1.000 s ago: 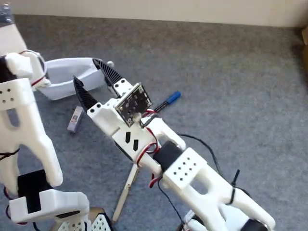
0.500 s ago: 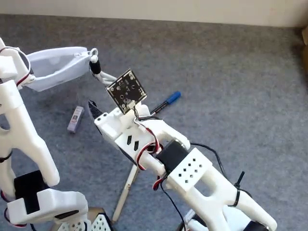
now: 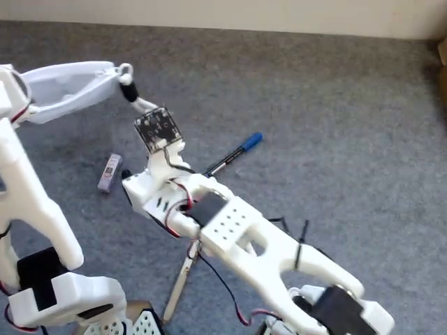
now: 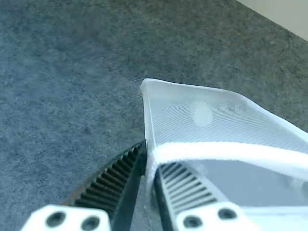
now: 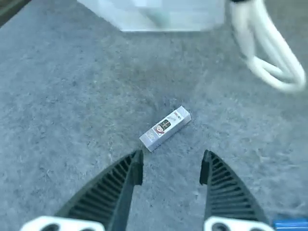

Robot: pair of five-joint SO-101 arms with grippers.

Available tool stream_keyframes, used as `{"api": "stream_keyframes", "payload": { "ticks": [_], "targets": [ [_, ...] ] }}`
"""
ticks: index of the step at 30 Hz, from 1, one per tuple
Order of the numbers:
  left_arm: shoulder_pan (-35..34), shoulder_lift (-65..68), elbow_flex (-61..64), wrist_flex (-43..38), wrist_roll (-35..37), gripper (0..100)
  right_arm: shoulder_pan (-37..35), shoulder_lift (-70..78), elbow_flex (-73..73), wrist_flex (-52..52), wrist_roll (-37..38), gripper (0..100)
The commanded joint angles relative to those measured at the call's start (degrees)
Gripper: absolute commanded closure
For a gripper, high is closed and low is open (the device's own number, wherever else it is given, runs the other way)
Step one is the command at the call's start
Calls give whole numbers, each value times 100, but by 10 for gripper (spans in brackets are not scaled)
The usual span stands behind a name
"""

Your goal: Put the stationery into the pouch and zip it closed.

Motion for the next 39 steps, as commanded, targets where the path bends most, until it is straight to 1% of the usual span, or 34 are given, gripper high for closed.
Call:
{"api": "stream_keyframes", "payload": {
  "ticks": [1,7,11,18,21,28,34,39],
  "targets": [
    [-330,-40,-409,18,62,994,-84,497,-857,13,-440,817],
    [-382,-40,-409,18,53,994,-330,1789,-2062,13,-914,817],
    [-382,-40,-391,18,53,994,-426,2756,-2941,13,-976,817],
    [-382,-40,-391,97,53,994,-330,4180,-4251,13,-976,817],
    [-391,-31,-391,97,44,994,-312,4629,-4708,22,-967,817],
    [-391,-31,-391,97,44,994,-4,5455,-5578,22,-958,817],
    [-382,-31,-391,79,44,994,110,5895,-5930,22,-923,817],
    [-374,-22,-391,79,44,994,75,6044,-5912,31,-290,817]
  ]
}}
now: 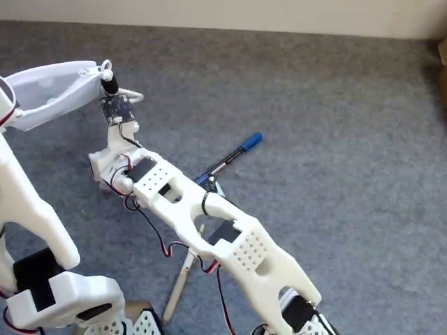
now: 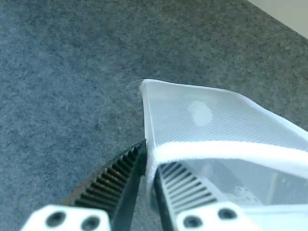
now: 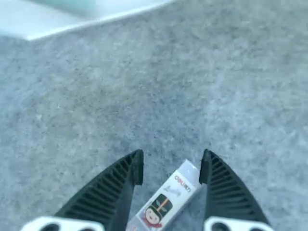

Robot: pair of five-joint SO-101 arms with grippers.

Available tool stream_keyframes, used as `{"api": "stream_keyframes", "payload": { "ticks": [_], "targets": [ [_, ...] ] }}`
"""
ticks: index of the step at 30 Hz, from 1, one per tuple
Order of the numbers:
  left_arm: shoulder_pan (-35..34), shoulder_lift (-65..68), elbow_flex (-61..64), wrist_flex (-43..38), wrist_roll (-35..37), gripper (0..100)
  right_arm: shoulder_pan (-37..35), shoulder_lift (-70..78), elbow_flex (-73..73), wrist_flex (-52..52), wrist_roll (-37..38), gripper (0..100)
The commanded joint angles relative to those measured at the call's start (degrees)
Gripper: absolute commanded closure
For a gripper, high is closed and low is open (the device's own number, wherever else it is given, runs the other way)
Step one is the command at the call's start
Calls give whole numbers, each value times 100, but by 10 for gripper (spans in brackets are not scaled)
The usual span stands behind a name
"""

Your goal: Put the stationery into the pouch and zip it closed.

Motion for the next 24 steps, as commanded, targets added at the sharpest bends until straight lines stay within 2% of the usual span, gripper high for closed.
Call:
{"api": "stream_keyframes", "payload": {
  "ticks": [1,9,24],
  "targets": [
    [-57,-13,-321,-9,44,994,75,-40,-295,48,360,817],
    [-57,-13,-312,0,44,994,48,-48,-338,1525,589,817],
    [-48,-31,-312,88,53,994,145,-57,-374,2563,607,823]
  ]
}}
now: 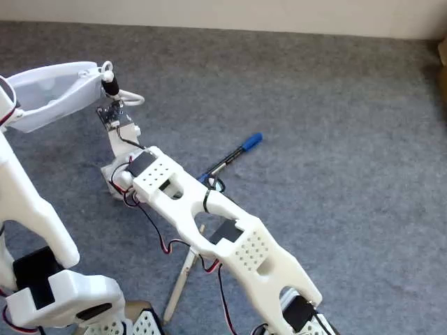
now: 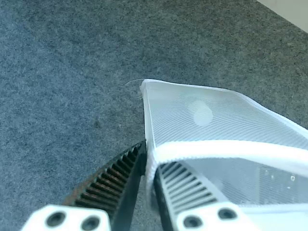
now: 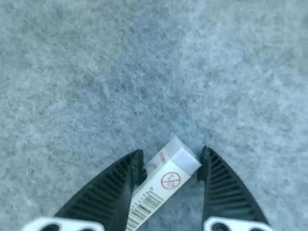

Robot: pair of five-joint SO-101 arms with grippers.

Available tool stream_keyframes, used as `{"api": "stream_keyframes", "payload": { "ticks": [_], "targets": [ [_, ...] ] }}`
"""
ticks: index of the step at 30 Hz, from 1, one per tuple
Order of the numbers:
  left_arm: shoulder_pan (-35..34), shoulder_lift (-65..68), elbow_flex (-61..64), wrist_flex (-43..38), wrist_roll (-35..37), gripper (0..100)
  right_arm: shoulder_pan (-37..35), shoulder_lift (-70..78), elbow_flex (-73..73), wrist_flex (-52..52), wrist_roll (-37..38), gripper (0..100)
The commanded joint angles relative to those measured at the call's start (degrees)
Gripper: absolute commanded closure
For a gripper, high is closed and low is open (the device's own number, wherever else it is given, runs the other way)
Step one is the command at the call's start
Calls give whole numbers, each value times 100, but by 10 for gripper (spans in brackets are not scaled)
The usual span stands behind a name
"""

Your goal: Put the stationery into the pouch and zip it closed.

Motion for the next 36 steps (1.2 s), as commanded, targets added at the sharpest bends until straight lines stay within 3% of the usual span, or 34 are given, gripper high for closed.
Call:
{"api": "stream_keyframes", "payload": {
  "ticks": [1,6,11,17,28,33,36],
  "targets": [
    [-48,-92,-312,44,53,994,66,-110,-136,391,79,837],
    [-48,-92,-312,44,53,994,84,-66,-681,866,114,933],
    [-48,-92,-312,44,53,994,84,-84,-760,1130,949,944],
    [-48,-92,-312,44,53,994,92,-101,-769,1262,1090,995],
    [-31,-92,-312,44,53,994,92,-233,-831,2440,2523,988],
    [-22,-92,-312,53,53,994,57,-233,-840,3029,2532,844],
    [-22,-92,-312,53,53,994,57,-233,-840,3213,2532,838]
  ]
}}
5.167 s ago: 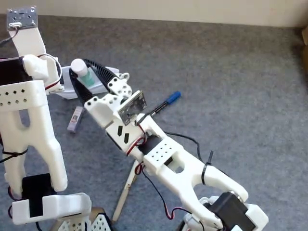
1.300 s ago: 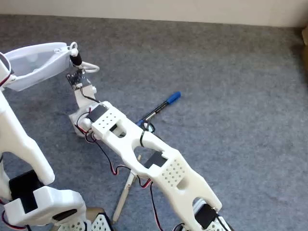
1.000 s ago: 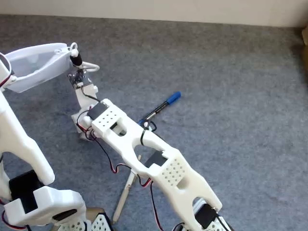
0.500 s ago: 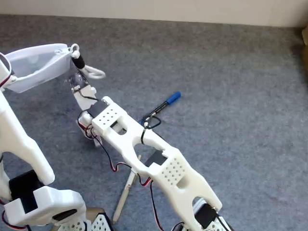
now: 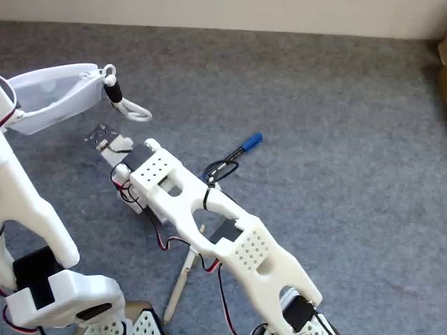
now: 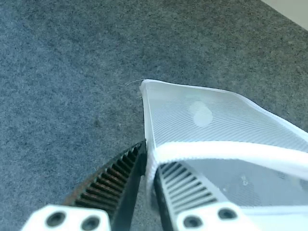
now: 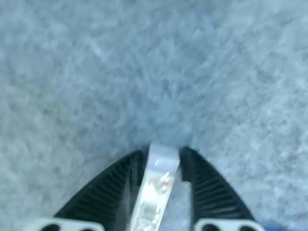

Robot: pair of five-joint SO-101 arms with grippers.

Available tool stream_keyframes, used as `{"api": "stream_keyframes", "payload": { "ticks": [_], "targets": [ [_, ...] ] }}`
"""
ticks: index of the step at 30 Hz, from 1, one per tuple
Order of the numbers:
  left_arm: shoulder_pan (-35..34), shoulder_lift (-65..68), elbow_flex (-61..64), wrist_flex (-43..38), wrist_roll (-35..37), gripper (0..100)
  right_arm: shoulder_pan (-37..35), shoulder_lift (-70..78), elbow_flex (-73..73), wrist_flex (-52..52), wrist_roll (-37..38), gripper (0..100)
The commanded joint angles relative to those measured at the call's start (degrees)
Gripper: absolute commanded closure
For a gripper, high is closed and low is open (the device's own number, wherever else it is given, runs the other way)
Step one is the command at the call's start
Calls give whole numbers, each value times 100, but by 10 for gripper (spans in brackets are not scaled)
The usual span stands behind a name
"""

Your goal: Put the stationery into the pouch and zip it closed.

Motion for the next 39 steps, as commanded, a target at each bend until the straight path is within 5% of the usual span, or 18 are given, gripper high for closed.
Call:
{"api": "stream_keyframes", "payload": {
  "ticks": [1,11,39],
  "targets": [
    [-22,-92,-312,26,53,994,40,-242,-101,312,70,842],
    [-13,-92,-312,26,53,994,40,-242,-101,321,105,995],
    [892,-101,-330,193,79,994,207,-1965,-57,2404,70,995]
  ]
}}
